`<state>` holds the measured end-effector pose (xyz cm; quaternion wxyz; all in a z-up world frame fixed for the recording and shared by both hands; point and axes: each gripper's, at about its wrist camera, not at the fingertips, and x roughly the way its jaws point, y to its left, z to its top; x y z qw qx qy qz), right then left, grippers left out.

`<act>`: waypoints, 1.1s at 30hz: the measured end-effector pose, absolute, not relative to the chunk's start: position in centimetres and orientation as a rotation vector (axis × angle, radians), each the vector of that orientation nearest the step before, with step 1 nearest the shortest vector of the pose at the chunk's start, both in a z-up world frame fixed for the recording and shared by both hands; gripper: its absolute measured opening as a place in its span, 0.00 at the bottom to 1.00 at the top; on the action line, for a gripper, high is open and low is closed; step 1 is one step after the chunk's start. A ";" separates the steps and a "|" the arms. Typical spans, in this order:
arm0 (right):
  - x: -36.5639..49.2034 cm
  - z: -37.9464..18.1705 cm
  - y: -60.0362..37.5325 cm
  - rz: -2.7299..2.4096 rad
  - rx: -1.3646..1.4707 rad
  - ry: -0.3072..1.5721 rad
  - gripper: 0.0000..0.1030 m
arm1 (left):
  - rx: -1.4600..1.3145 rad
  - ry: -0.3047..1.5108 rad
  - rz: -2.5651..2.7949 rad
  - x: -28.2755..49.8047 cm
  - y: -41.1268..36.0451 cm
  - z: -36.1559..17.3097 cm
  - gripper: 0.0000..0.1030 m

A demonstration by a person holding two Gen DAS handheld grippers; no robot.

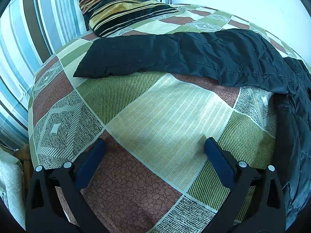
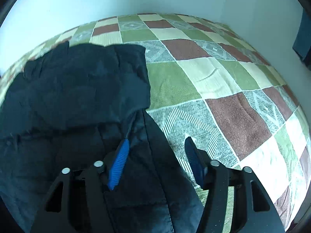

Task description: Fold large clothes

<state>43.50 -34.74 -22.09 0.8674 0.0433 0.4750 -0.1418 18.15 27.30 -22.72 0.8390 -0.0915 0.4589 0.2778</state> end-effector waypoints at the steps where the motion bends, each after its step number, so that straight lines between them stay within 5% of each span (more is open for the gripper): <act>1: 43.3 -22.4 -34.6 -0.303 0.077 0.984 0.62 | -0.195 0.970 0.587 18.1 27.3 -22.7 0.98; 7: 43.1 -23.8 -35.7 -0.318 0.141 0.976 0.75 | -0.191 0.973 0.588 18.1 27.3 -22.7 0.98; 20: 43.0 -23.8 -34.8 -0.359 0.076 0.962 0.79 | -0.244 0.960 0.529 17.5 28.2 -22.0 0.98; 33: 42.9 -23.5 -34.7 -0.383 0.050 0.954 0.83 | -0.485 0.873 0.602 17.6 38.7 -21.0 0.98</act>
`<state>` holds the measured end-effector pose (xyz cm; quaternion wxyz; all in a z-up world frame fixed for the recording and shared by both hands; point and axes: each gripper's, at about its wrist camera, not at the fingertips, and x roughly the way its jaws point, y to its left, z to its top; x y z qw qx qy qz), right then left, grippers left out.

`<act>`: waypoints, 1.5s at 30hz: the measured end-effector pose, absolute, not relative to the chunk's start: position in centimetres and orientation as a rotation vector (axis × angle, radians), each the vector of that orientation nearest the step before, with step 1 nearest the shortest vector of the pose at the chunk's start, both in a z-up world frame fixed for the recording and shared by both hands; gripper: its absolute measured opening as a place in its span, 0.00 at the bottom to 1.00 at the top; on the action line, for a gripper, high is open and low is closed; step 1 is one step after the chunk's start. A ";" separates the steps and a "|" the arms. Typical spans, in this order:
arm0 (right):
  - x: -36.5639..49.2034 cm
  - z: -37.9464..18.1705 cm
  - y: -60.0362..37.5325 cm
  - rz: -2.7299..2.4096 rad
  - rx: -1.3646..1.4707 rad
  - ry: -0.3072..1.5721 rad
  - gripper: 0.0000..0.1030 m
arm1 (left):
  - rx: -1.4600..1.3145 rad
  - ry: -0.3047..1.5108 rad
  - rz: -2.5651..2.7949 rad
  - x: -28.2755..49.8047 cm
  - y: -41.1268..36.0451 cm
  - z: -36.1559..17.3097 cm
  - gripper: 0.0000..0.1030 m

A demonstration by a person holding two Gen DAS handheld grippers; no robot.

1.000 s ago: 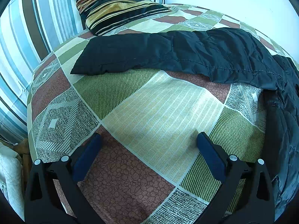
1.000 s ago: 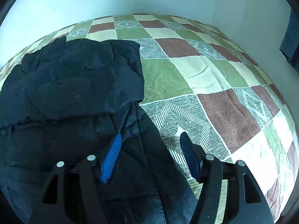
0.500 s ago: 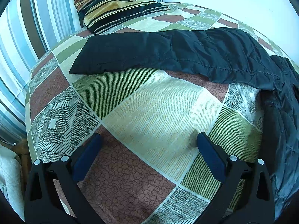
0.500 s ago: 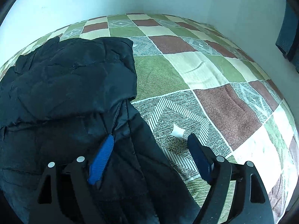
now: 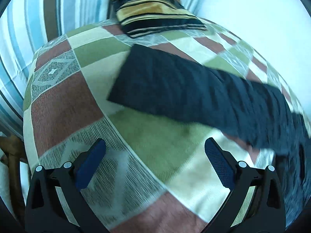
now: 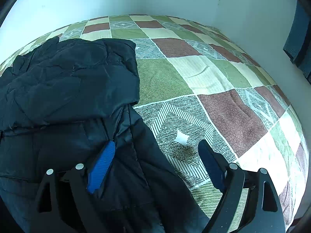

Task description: Fold large clothes

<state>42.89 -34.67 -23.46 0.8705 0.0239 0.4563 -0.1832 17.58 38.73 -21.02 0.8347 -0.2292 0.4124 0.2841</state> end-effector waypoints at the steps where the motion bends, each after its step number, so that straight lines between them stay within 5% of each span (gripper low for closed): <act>1: 42.8 -23.1 -34.6 -0.388 0.044 0.946 0.83 | -0.498 0.870 0.608 17.6 39.2 -21.1 0.98; 10: 44.3 -18.5 -32.5 -0.380 0.031 0.837 0.83 | -0.534 0.843 0.627 18.3 42.0 -20.9 0.98; 22: 47.1 -23.0 -31.2 -0.360 -0.021 0.927 0.84 | -0.555 0.835 0.672 20.0 43.5 -21.9 0.97; 25: 47.0 -23.1 -31.1 -0.364 -0.028 0.922 0.84 | -0.563 0.821 0.669 20.5 43.6 -21.8 0.84; 28: 46.8 -23.1 -30.9 -0.369 -0.035 0.916 0.84 | -0.580 0.809 0.622 21.0 43.5 -21.5 0.61; 30: 46.8 -23.1 -30.8 -0.371 -0.036 0.915 0.84 | -0.589 0.812 0.588 21.2 43.5 -21.5 0.36; 34: 46.8 -23.0 -30.9 -0.368 -0.034 0.916 0.84 | -0.570 0.820 0.571 21.4 43.3 -21.1 0.09; 45: 46.7 -23.0 -30.9 -0.363 -0.021 0.909 0.84 | -0.440 0.677 0.456 21.4 37.5 -13.8 0.07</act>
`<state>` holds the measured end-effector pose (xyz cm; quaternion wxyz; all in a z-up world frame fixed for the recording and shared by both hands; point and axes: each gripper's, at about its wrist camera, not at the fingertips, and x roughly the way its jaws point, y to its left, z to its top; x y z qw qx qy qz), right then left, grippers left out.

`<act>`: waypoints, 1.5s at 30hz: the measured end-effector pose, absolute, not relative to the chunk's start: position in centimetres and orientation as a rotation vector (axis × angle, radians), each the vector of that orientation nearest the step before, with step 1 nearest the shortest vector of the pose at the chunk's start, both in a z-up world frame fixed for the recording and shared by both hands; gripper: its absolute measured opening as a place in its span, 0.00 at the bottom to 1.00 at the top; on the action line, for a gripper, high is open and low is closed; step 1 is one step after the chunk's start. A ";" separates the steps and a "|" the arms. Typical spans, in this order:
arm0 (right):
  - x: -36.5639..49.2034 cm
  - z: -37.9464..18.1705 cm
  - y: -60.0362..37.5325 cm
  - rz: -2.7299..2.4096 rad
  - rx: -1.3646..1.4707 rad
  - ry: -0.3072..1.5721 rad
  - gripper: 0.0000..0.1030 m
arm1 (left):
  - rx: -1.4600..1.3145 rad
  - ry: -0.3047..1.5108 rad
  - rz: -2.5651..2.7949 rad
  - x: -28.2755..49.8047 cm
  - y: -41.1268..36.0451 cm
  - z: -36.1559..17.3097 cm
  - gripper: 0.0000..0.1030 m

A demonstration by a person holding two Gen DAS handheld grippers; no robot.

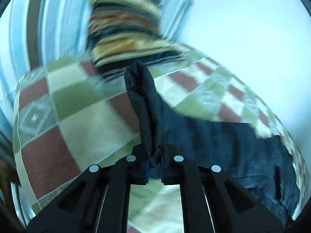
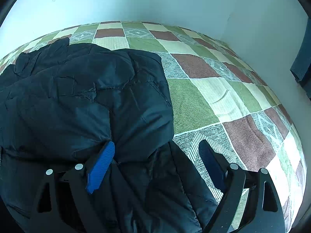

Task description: Fold large clothes

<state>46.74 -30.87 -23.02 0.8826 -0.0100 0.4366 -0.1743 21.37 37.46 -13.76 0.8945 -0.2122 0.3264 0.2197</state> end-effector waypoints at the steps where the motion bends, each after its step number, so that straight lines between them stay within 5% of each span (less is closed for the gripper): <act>1: 46.7 -23.0 -31.0 -0.361 -0.019 0.908 0.84 | -0.417 0.653 0.419 21.8 35.7 -12.4 0.07; 11: 46.7 -23.1 -31.8 -0.338 0.032 0.906 0.84 | -0.236 0.626 0.087 27.9 17.4 -7.6 0.07; 24: 46.5 -23.4 -32.3 -0.318 0.078 0.907 0.84 | -0.076 0.767 -0.221 32.6 -4.6 -11.9 0.07; 45: 46.4 -23.6 -33.0 -0.292 0.139 0.912 0.84 | 0.028 0.924 -0.464 33.5 -20.5 -18.0 0.06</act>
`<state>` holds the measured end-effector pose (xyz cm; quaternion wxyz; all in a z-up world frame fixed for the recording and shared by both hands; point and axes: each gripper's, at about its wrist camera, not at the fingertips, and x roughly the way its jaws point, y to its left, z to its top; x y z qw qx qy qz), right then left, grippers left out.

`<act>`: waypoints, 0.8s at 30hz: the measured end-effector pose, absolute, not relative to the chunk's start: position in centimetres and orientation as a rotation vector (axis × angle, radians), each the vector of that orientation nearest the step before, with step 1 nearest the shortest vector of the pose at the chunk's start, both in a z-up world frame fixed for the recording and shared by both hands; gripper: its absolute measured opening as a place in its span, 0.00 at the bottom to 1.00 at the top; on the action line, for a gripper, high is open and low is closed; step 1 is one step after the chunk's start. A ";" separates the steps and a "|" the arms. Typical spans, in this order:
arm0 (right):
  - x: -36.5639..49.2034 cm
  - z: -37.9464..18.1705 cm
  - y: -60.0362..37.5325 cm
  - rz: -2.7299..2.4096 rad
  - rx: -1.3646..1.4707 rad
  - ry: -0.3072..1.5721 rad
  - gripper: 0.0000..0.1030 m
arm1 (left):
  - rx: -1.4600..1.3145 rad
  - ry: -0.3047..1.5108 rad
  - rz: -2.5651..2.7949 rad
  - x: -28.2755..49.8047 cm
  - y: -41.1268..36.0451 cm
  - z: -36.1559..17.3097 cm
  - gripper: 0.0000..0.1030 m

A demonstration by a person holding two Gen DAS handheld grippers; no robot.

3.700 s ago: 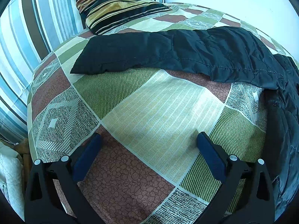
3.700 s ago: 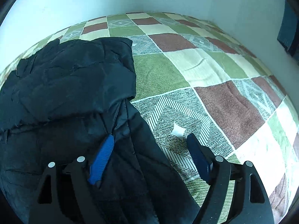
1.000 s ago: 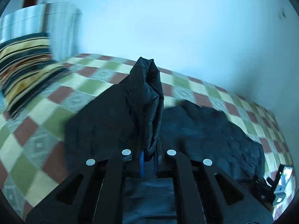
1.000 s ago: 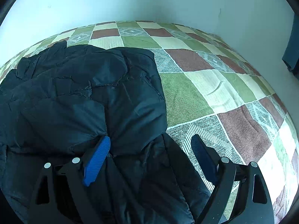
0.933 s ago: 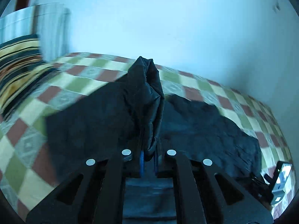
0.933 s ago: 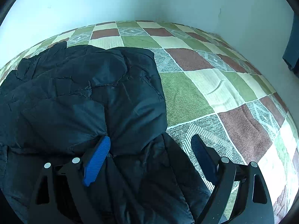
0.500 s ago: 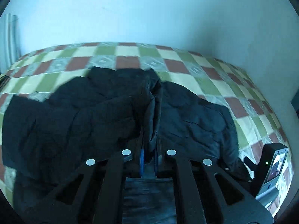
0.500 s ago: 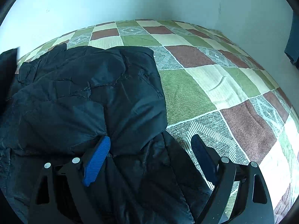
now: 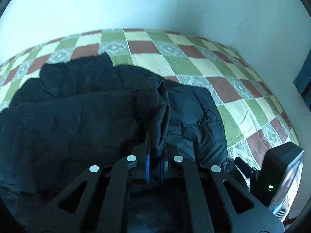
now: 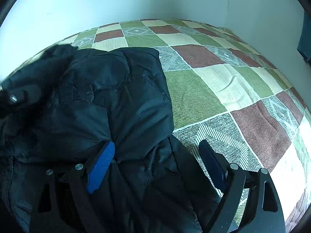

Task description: Fold large clothes

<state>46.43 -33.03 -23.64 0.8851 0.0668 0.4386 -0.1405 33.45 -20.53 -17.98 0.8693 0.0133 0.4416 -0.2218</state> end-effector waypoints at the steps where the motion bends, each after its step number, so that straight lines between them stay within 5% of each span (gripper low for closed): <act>1: 46.4 -23.6 -33.0 -0.292 0.139 0.912 0.84 | 0.028 0.934 -0.462 33.6 -20.7 -18.4 0.06; 13: 46.4 -23.6 -33.0 -0.296 0.133 0.914 0.85 | 0.101 0.957 -0.442 33.4 -21.8 -21.1 0.09; 16: 46.4 -23.6 -33.0 -0.297 0.131 0.912 0.85 | 0.083 0.955 -0.458 33.2 -21.6 -20.6 0.16; 21: 46.2 -23.5 -33.1 -0.291 0.146 0.911 0.85 | 0.033 0.939 -0.491 31.3 -20.1 -18.2 0.52; 24: 46.2 -23.6 -33.5 -0.279 0.169 0.917 0.85 | 0.005 0.897 -0.519 29.7 -17.3 -15.9 0.59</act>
